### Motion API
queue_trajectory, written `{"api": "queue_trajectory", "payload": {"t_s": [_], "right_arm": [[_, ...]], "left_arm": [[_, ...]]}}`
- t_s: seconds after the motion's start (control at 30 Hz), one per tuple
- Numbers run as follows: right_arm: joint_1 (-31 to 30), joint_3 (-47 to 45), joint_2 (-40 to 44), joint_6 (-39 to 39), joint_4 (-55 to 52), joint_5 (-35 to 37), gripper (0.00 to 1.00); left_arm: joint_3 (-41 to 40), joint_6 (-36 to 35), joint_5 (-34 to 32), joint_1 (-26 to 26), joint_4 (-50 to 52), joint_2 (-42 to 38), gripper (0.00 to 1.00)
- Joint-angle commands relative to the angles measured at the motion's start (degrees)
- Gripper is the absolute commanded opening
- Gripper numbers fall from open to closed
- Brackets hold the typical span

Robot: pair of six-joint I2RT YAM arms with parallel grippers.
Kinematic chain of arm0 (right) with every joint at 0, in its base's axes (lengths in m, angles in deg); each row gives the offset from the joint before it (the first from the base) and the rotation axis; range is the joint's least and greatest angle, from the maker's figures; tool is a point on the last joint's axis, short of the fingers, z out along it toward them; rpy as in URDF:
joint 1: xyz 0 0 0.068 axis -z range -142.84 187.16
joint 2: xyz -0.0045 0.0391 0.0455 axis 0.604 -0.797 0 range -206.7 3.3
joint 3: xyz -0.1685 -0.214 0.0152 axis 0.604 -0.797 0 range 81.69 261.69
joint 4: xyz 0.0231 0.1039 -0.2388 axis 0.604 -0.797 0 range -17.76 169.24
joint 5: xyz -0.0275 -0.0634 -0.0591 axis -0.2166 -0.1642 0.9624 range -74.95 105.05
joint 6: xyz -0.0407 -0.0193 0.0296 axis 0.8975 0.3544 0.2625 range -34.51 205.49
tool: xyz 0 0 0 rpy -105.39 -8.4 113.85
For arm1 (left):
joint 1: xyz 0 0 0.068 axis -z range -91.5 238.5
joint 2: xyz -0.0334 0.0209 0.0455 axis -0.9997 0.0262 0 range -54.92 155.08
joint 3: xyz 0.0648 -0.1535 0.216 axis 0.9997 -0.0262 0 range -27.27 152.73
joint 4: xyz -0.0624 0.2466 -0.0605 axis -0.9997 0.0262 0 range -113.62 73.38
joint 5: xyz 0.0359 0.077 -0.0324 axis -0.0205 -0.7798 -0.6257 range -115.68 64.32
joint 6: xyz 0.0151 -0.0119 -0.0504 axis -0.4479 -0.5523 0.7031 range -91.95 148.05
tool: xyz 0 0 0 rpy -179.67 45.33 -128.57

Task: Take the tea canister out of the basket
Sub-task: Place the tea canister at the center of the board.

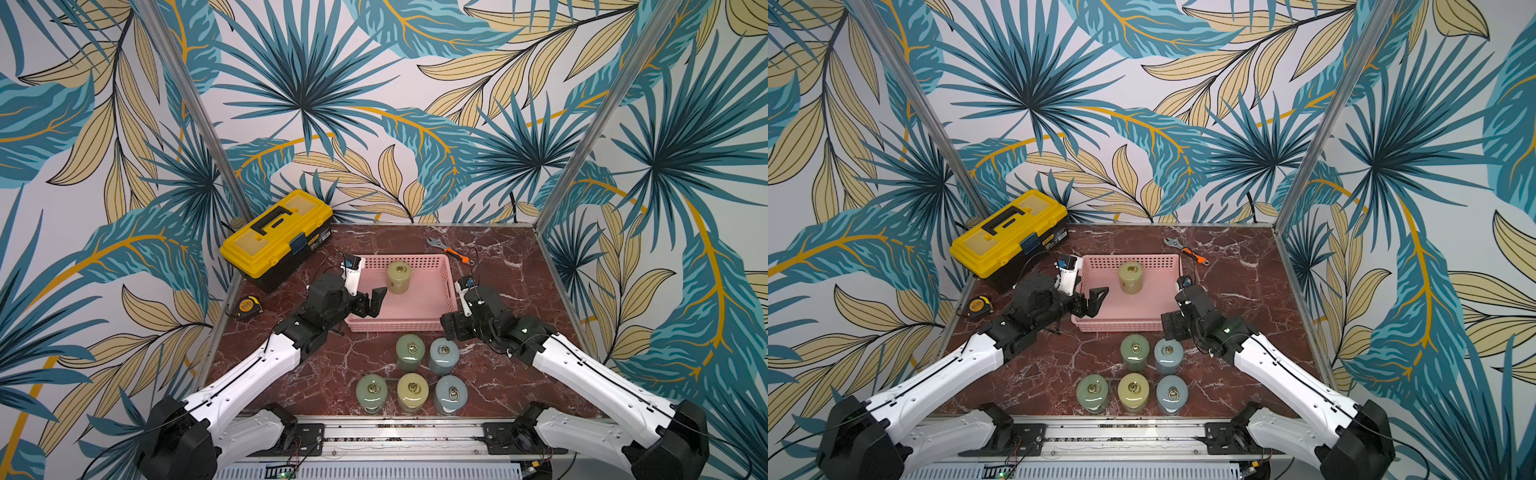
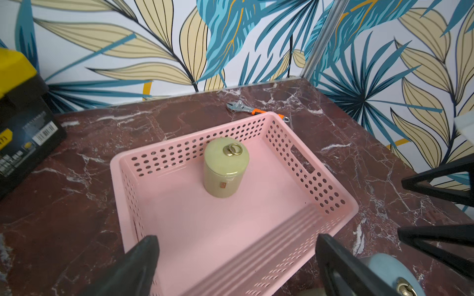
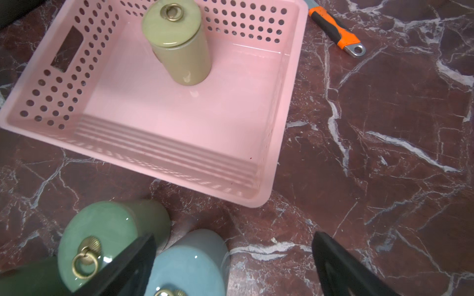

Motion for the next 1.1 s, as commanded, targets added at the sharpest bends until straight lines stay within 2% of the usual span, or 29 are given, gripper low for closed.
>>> {"api": "queue_trajectory", "payload": {"t_s": [0.0, 0.23, 0.47, 0.7, 1.07], "right_arm": [[2.4, 0.0, -0.8, 3.9, 4.5, -2.5, 0.99], [4.2, -3.9, -0.4, 5.2, 13.5, -3.3, 0.99], [4.3, -10.2, 6.4, 5.5, 20.5, 0.5, 0.99], [4.3, -13.1, 9.5, 5.5, 21.8, 3.5, 0.99], [4.3, -13.2, 8.4, 5.3, 21.9, 3.5, 0.99]], "left_arm": [[4.9, 3.5, 0.0, 0.4, 3.9, 3.1, 1.0], [11.0, 7.0, -2.9, 2.1, 6.4, 9.8, 1.0], [20.5, 8.2, -10.5, 5.0, 12.6, 18.9, 1.0], [30.8, 10.8, -14.6, 6.0, 19.6, 29.5, 1.0], [40.7, 11.2, -14.7, 6.1, 22.9, 40.3, 1.0]]}}
